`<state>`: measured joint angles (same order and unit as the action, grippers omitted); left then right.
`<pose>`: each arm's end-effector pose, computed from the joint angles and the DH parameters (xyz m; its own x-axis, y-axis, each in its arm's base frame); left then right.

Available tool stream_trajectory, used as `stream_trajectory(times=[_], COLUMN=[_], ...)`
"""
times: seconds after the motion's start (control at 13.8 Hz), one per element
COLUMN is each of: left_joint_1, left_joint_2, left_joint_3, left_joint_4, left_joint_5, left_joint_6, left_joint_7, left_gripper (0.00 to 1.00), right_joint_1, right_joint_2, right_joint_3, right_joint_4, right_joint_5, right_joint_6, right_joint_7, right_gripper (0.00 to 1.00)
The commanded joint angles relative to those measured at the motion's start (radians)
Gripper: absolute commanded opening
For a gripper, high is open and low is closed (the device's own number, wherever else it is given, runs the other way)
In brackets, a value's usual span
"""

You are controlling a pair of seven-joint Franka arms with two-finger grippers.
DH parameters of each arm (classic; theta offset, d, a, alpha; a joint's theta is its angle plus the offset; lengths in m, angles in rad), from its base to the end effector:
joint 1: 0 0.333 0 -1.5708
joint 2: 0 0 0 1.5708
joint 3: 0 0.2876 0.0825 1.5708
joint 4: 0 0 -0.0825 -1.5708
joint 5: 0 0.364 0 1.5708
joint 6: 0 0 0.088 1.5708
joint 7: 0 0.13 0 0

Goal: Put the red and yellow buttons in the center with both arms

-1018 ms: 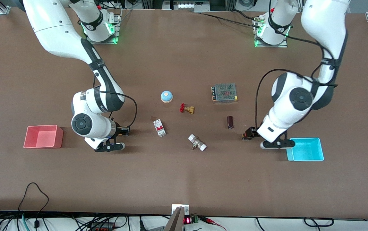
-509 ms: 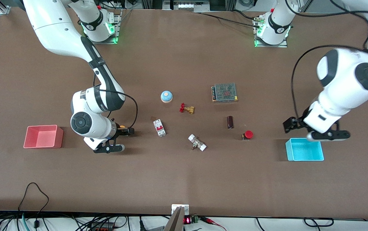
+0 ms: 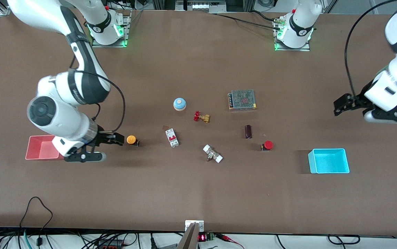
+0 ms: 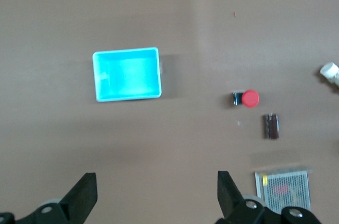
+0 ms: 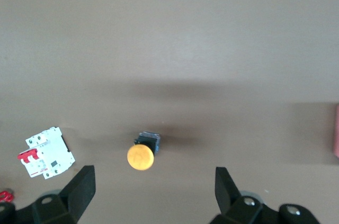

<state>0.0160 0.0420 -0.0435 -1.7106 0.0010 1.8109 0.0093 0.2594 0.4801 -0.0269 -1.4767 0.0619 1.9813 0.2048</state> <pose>0.5626 -0.0150 0.5076 0.9976 -0.0368 0.0583 -0.0369 -0.9993 0.0003 0.6458 0.1607 0.3617 0.9999 0.0065 0.0146 0.0072 -0.9988 -0.0489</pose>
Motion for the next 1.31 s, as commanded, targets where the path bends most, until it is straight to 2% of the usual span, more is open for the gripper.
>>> stream_trajectory(times=[0.0, 0.15, 0.29, 0.58, 0.73, 0.87, 1.24], left_joint_1=[0.016, 0.015, 0.015, 0.016, 0.016, 0.016, 0.016], left_joint_2=[-0.011, -0.008, 0.010, 0.019, 0.015, 0.009, 0.009], left_joint_3=[-0.006, -0.009, -0.010, -0.006, -0.006, -0.006, -0.007], left_joint_4=[0.055, 0.068, 0.121, 0.183, 0.183, 0.183, 0.178], left_joint_5=[-0.001, -0.001, 0.001, -0.001, -0.001, -0.003, -0.001], left_joint_6=[-0.085, -0.091, -0.110, -0.157, -0.153, -0.153, -0.151], left_joint_7=[0.037, 0.028, 0.023, 0.029, 0.023, 0.021, 0.014], left_gripper=[1.00, 1.00, 1.00, 1.00, 1.00, 1.00, 1.00], right_joint_1=[-0.002, 0.000, -0.023, -0.158, -0.154, -0.143, -0.138], right_joint_2=[-0.086, -0.132, -0.211, -0.293, -0.316, -0.363, -0.425], right_joint_3=[-0.050, -0.123, -0.183, -0.172, -0.174, -0.165, -0.166], right_joint_4=[-0.020, -0.020, -0.020, -0.019, 0.021, 0.000, -0.053], right_joint_5=[-0.010, -0.007, -0.005, -0.005, -0.019, -0.069, -0.062], right_joint_6=[-0.097, -0.180, -0.260, -0.401, -0.447, -0.460, -0.460], right_joint_7=[0.012, 0.002, -0.083, -0.263, -0.285, -0.274, -0.271], right_gripper=[1.00, 1.00, 1.00, 1.00, 1.00, 1.00, 1.00])
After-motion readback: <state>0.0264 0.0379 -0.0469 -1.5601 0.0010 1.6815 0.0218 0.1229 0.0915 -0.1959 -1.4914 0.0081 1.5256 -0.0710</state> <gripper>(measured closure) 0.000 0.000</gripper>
